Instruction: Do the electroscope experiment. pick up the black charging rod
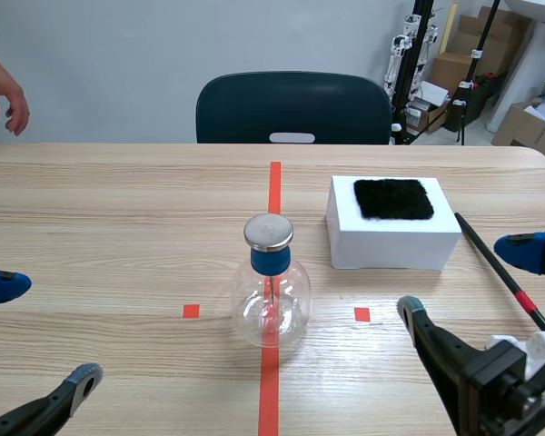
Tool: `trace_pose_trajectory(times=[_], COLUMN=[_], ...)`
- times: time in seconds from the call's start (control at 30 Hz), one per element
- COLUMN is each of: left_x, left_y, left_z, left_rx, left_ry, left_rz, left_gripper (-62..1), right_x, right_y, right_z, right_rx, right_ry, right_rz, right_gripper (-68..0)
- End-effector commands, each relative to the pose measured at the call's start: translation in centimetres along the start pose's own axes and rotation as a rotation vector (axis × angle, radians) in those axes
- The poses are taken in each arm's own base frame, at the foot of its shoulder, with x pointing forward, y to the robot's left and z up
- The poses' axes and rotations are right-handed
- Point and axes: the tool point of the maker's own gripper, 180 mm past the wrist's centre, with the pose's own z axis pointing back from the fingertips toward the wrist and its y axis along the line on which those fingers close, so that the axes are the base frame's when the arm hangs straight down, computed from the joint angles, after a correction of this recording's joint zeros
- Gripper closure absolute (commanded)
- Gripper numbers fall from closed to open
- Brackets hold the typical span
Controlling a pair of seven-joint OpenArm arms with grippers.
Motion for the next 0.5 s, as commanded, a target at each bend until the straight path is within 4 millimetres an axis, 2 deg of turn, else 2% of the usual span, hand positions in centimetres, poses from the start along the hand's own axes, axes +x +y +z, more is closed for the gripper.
trace_pose_trajectory(times=[0.0,0.47], left_x=[0.55,0.57], left_y=[-0.15,-0.15], left_z=[-0.07,-0.07], left_rx=[-0.001,-0.001], left_ry=[-0.025,-0.026], left_rz=[0.008,0.008], left_gripper=[-62.3,-62.3], right_x=[1.05,0.33], right_y=[-0.26,-0.40], right_z=[-0.22,-0.23], right_rx=[-0.007,-0.011], right_ry=[-0.038,0.004], right_rz=[0.007,0.004], right_gripper=[-58.2,-58.2])
